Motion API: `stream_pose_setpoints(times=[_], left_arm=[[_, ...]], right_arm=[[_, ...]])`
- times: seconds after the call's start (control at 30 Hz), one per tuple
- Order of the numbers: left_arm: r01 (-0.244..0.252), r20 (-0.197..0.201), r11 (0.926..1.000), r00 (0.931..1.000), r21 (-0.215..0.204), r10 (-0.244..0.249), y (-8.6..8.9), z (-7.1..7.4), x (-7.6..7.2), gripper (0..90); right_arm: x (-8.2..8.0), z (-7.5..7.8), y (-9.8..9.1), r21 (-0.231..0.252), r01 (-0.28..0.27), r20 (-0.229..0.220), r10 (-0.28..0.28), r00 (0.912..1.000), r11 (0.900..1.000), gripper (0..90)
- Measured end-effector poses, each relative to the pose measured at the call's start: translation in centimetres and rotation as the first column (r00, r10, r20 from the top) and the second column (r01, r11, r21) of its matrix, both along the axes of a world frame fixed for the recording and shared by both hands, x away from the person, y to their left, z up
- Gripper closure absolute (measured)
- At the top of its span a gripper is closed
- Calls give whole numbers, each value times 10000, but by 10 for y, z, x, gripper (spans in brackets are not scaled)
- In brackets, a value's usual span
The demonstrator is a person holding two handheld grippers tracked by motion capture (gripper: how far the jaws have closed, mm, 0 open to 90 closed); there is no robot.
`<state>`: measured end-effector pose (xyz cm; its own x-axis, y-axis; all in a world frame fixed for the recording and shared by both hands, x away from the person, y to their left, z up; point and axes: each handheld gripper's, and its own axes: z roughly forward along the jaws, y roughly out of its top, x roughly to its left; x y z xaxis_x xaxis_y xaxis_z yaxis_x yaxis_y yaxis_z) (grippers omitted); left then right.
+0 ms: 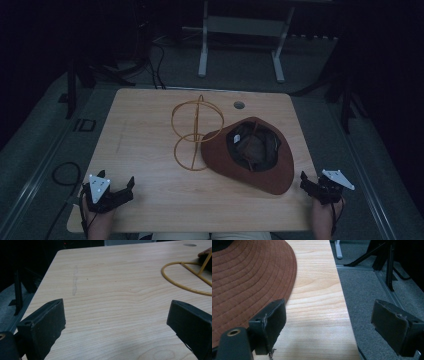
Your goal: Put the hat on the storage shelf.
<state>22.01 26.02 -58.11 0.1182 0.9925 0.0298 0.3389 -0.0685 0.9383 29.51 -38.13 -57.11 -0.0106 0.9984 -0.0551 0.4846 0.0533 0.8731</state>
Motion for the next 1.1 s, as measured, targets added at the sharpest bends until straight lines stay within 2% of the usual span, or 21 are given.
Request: stream_pose_setpoints(times=[0.33, 0.4, 0.53, 0.6, 0.7, 0.77, 0.8, 0.87, 0.9, 0.97, 1.07, 1.1], left_arm=[[-6, -59, 9999, 10000, -125, 5, -1, 0, 1, 26], [46, -97, 9998, 9999, -199, -48, -3, 0, 1, 26], [313, -197, 9995, 9993, -35, -314, -7, 1, 0, 26], [412, -265, 9991, 9988, 65, -410, -10, 1, 0, 26], [570, -278, 9983, 9980, -135, -573, -13, 2, 0, 26], [659, -329, 9977, 9972, -181, -665, -14, 2, 0, 26], [693, -354, 9974, 9969, -212, -700, -15, 2, 0, 26], [828, -507, 9959, 9951, -355, -846, -16, 2, 1, 26], [849, -544, 9958, 9948, -330, -866, -16, 2, 1, 26], [990, -758, 9948, 9920, -252, -1007, -19, 2, 1, 26], [1134, -815, 9930, 9899, -346, -1159, -20, 2, 1, 26], [1117, -844, 9934, 9899, -271, -1136, -21, 2, 1, 26]], right_arm=[[-1, 0, 0, 63, 33, -367, -31, 9993, 10000, 127], [-1, -1, 2, 188, -133, -471, 141, 9988, 9997, 127], [0, 2, 7, 102, -391, -861, 398, 9955, 9992, 127], [1, 7, 12, 79, -648, -985, 652, 9930, 9979, 127], [2, 13, 15, 170, -923, -875, 934, 9918, 9956, 131], [5, 23, 21, 52, -1188, -845, 1188, 9893, 9929, 129], [5, 23, 21, 52, -1188, -845, 1188, 9893, 9929, 129], [10, 33, 26, 0, -1368, -862, 1363, 9869, 9906, 127], [10, 33, 26, 0, -1368, -862, 1363, 9869, 9906, 127], [16, 43, 29, 162, -1507, -794, 1516, 9853, 9884, 114], [20, 49, 32, 53, -1522, -763, 1522, 9854, 9883, 110], [25, 55, 35, -1, -1520, -675, 1516, 9861, 9884, 107]])
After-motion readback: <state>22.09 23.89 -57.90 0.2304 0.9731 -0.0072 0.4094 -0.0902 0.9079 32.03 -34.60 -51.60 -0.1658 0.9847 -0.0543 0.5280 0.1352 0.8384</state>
